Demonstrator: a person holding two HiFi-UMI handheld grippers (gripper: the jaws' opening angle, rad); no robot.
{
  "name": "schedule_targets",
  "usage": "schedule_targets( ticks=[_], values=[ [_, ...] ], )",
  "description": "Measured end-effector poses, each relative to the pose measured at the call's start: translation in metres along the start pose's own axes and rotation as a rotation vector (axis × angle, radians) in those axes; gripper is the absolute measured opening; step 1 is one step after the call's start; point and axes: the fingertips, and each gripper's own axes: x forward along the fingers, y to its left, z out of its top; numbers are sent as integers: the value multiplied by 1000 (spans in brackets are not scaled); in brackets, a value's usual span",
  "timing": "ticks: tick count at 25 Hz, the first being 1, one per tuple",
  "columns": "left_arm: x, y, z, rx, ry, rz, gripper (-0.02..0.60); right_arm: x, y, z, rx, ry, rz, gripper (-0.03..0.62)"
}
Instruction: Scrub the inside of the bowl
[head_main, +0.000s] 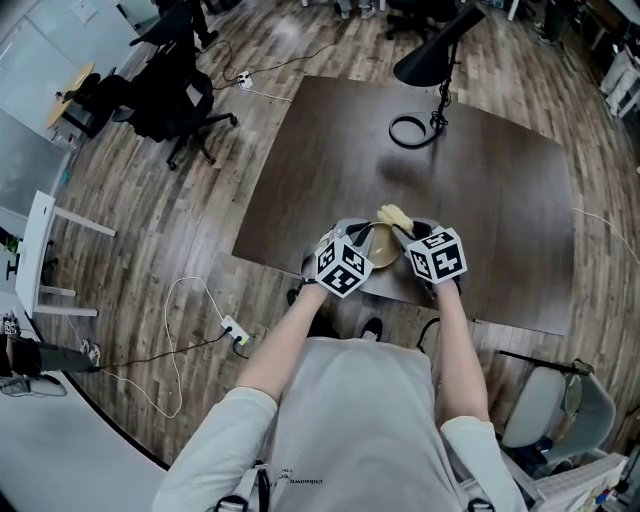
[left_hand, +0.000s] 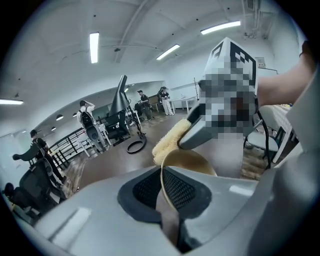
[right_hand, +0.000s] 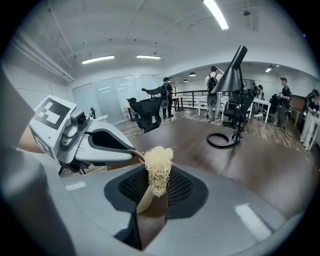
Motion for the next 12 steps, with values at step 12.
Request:
schedule_targets(
  ticks=[12],
  values=[
    [8,-21,-4,15,27,-24,17,12,28,14,-41,-15,34,110]
  ],
)
